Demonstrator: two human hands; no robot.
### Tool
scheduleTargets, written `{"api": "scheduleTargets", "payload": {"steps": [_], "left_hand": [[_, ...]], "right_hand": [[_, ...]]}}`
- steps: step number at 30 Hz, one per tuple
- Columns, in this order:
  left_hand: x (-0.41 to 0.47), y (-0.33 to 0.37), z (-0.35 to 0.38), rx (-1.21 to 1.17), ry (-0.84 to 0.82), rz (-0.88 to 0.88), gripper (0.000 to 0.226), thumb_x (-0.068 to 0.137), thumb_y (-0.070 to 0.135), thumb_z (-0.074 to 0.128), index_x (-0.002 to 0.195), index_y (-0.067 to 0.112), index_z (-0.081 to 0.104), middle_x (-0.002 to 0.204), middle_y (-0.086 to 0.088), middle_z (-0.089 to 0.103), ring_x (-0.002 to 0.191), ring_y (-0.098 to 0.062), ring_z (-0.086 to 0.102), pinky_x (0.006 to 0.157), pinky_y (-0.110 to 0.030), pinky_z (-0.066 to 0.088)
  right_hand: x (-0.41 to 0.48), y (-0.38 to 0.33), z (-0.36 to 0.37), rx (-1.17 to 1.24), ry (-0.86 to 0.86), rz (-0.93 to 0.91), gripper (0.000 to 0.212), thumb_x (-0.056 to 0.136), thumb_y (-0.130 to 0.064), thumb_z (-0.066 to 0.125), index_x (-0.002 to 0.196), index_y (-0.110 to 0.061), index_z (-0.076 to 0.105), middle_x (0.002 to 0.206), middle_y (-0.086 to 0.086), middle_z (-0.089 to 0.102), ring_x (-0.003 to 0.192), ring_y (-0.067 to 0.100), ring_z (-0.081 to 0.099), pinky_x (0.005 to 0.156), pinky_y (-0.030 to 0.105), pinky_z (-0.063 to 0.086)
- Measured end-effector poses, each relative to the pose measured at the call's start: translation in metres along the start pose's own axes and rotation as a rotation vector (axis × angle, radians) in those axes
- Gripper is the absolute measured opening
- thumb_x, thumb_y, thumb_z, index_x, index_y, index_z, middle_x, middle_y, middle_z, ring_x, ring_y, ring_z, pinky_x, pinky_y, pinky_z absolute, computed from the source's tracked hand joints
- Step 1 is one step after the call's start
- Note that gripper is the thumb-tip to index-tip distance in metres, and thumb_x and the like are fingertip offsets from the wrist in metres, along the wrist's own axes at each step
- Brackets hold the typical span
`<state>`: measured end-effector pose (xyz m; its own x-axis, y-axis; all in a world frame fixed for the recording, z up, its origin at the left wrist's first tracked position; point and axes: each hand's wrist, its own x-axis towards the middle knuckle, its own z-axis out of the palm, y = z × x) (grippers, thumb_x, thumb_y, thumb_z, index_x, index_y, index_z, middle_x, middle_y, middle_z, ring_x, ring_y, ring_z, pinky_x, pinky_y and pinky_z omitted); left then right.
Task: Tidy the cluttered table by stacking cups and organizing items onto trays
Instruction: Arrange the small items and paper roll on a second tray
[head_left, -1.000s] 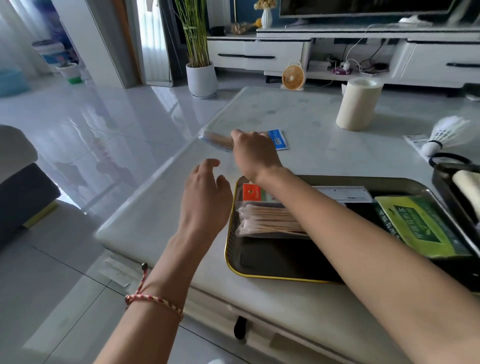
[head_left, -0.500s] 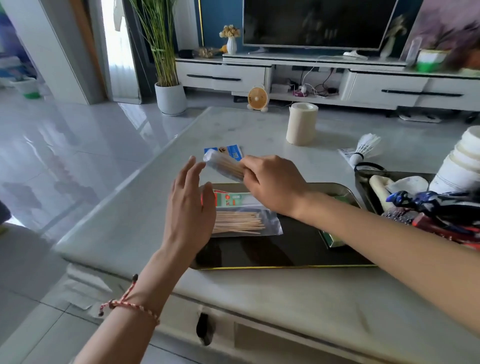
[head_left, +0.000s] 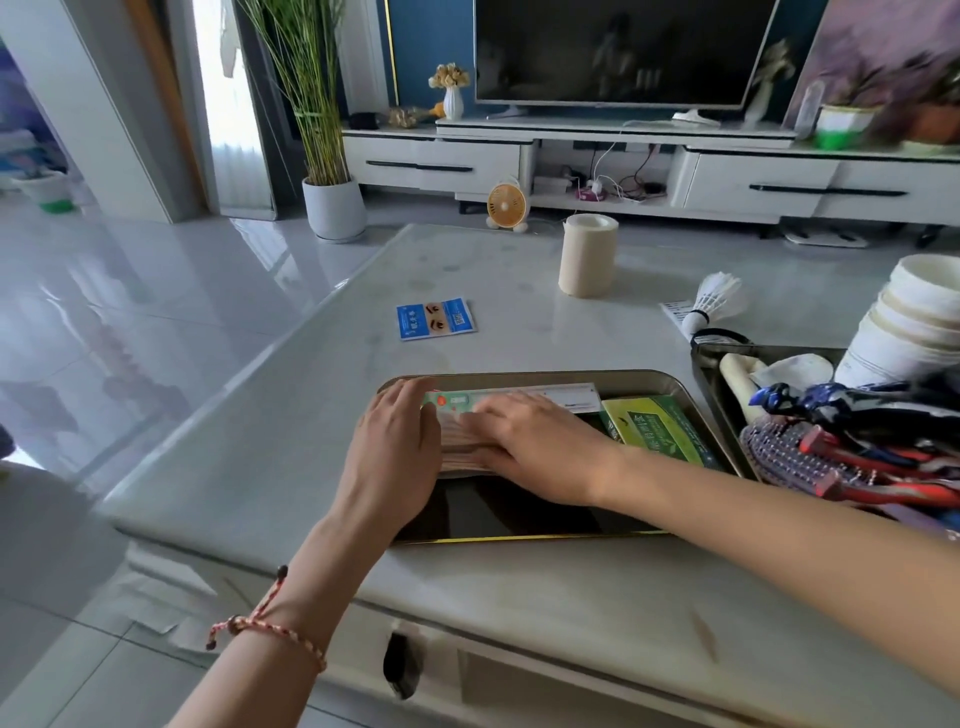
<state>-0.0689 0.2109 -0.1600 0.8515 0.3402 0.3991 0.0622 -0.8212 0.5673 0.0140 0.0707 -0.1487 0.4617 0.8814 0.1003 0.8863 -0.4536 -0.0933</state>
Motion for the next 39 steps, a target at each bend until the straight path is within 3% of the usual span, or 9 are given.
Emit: {"api": "scheduleTargets", "payload": {"steps": [7,14,18,22,25,28,31,34,39], "left_hand": [[0.006,-0.009,-0.008,0.012,-0.013,-0.076,0.034,0.093,0.006,0.040,0.122,0.012,0.055,0.119,-0.010,0.059,0.109,-0.027,0.051,0.089,-0.032,0.037],[0.022,-0.013,-0.016,-0.059,0.041,-0.264,0.037,0.097,0.010,0.033,0.131,0.016,0.048,0.133,-0.007,0.052,0.110,-0.019,0.053,0.072,-0.013,0.032],[0.032,-0.014,-0.013,-0.121,0.060,-0.292,0.035,0.098,0.013,0.033,0.129,0.018,0.050,0.129,-0.005,0.054,0.068,-0.002,0.052,0.051,-0.010,0.036],[0.037,-0.016,-0.006,-0.122,0.036,-0.304,0.035,0.098,0.011,0.034,0.128,0.017,0.051,0.128,-0.004,0.054,0.063,0.004,0.046,0.055,0.005,0.034],[0.038,-0.022,-0.005,-0.103,0.005,-0.333,0.034,0.097,0.012,0.034,0.126,0.019,0.051,0.127,-0.003,0.055,0.079,-0.003,0.057,0.059,-0.005,0.039],[0.044,-0.027,-0.008,-0.114,0.008,-0.353,0.033,0.097,0.013,0.035,0.125,0.018,0.052,0.125,-0.004,0.056,0.098,-0.018,0.060,0.073,-0.024,0.043],[0.049,-0.029,-0.010,-0.120,0.021,-0.358,0.033,0.096,0.012,0.037,0.124,0.018,0.053,0.123,-0.003,0.058,0.096,-0.023,0.061,0.075,-0.026,0.044],[0.049,-0.029,-0.009,-0.108,0.024,-0.341,0.033,0.095,0.012,0.037,0.123,0.019,0.053,0.121,-0.002,0.059,0.088,-0.023,0.061,0.066,-0.020,0.039],[0.046,-0.026,-0.013,-0.133,0.033,-0.343,0.032,0.096,0.012,0.037,0.123,0.018,0.054,0.123,-0.004,0.058,0.089,-0.024,0.061,0.069,-0.023,0.039]], "right_hand": [[0.035,0.021,-0.021,0.603,0.027,0.208,0.050,0.088,-0.045,0.054,0.129,-0.017,0.050,0.121,0.004,0.059,0.105,0.013,0.055,0.083,0.022,0.042],[0.090,0.043,-0.005,0.408,0.216,0.386,0.041,0.092,-0.028,0.054,0.129,-0.010,0.047,0.129,0.011,0.051,0.117,0.022,0.048,0.094,0.029,0.041],[0.131,0.041,0.009,0.361,0.151,0.398,0.055,0.089,-0.027,0.058,0.138,-0.011,0.038,0.138,0.013,0.043,0.125,0.027,0.042,0.101,0.034,0.037],[0.157,0.043,0.021,0.286,-0.030,0.366,0.081,0.086,-0.035,0.059,0.148,-0.012,0.013,0.155,0.010,0.016,0.142,0.024,0.018,0.112,0.034,0.020],[0.168,0.049,0.028,0.277,-0.095,0.388,0.089,0.086,-0.052,0.054,0.150,-0.017,0.003,0.158,0.005,0.001,0.145,0.020,0.003,0.115,0.034,0.009],[0.177,0.052,0.028,0.173,-0.141,0.414,0.085,0.086,-0.066,0.040,0.149,-0.016,0.012,0.157,0.008,0.010,0.144,0.024,0.011,0.114,0.038,0.014],[0.179,0.042,0.016,-0.102,-0.125,0.396,0.065,0.086,-0.064,0.041,0.118,-0.009,0.051,0.114,0.008,0.057,0.112,0.028,0.050,0.084,0.033,0.038],[0.173,0.033,0.006,-0.238,-0.105,0.377,0.040,0.083,-0.053,0.053,0.091,-0.015,0.052,0.074,0.001,0.048,0.080,0.023,0.048,0.069,0.030,0.034],[0.162,0.048,0.004,0.178,-0.138,0.546,0.081,0.068,-0.063,0.069,0.123,-0.008,0.048,0.133,0.013,0.045,0.122,0.030,0.041,0.099,0.038,0.035]]}}
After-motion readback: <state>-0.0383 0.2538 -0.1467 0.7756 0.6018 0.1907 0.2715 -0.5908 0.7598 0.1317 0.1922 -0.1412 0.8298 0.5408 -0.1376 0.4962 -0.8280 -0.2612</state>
